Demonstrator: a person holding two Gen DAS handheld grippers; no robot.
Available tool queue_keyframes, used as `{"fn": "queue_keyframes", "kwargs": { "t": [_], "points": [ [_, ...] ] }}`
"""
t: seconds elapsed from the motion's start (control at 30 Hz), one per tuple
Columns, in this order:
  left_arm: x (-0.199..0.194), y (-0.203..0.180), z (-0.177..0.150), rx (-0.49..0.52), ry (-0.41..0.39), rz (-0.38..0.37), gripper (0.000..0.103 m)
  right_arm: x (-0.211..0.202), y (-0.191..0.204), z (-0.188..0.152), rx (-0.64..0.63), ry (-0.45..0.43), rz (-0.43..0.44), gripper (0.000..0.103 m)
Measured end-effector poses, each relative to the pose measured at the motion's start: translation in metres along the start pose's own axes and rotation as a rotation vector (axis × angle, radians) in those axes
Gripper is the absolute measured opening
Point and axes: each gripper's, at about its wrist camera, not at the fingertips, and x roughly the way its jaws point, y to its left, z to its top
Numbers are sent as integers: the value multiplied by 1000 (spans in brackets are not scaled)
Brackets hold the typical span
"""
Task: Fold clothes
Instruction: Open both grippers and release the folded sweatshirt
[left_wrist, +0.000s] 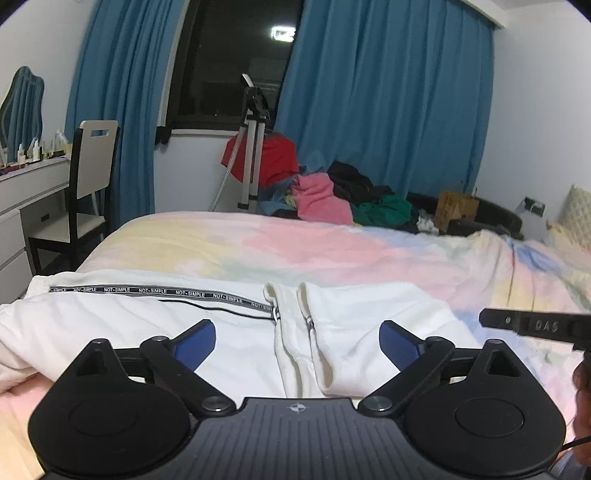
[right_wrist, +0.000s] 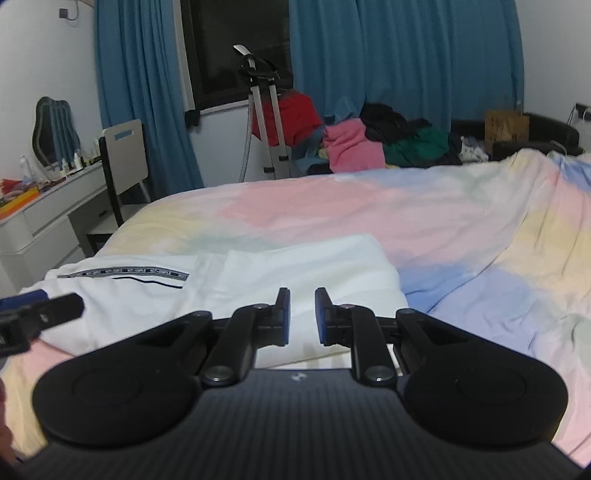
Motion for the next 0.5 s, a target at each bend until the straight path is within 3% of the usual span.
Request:
{"fn": "queue_keyframes", "kwargs": {
  "t": [0.17,0.23,0.27,0.3,0.5],
  "points": [
    [19,-4,-6,13,27,19,103,12,-4,-6,12,30,-1,20],
    [25,-3,-7,16,33,33,103,15,-4,-9,17,33,4,48],
    [28,-3,-8,17,35,43,103,15,-3,-10,16,25,3,72],
    [30,-3,-9,16,39,54,103,15,-3,-11,14,16,2,84],
    [37,8,-9,-27,56,79,103,13,2,-13,4,-16,3,82]
  ]
}}
